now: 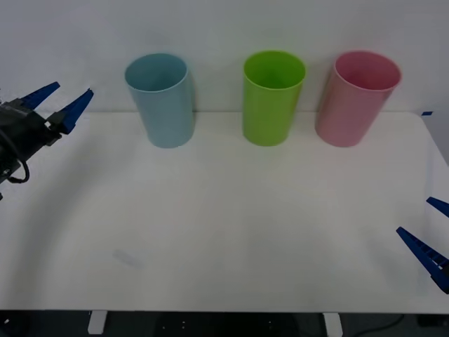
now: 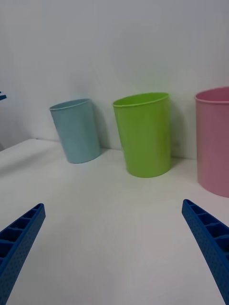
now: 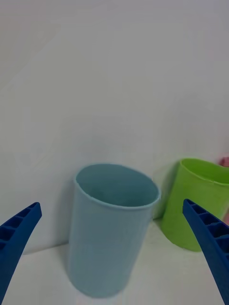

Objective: Grasp the object on the table and drop it into the matching bin: aluminum can to the light blue bin, PET bottle to the pink bin.

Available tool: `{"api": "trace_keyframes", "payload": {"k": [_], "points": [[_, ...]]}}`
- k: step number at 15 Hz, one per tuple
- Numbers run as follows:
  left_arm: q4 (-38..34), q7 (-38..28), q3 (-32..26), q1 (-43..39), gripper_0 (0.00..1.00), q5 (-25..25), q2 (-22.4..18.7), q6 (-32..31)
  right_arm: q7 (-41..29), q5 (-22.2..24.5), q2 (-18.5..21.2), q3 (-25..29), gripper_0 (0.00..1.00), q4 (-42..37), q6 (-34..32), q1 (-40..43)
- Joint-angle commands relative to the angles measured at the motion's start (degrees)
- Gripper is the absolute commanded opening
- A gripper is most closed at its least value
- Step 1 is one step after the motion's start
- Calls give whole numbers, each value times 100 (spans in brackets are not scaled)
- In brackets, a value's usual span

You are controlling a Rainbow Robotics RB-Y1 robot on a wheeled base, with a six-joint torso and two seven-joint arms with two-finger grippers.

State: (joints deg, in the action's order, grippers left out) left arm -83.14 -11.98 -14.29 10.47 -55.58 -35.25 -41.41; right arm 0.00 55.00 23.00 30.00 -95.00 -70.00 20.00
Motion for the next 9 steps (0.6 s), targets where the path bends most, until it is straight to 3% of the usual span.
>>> {"api": "trace_keyframes", "payload": {"k": [1,9], "points": [[-396,38,-426,-625,100,3,0,-438,0,0,0,0,100,0,0,0],[-923,399,-1472,-2119,100,-41,0,-1941,0,0,0,0,100,0,0,0]]}}
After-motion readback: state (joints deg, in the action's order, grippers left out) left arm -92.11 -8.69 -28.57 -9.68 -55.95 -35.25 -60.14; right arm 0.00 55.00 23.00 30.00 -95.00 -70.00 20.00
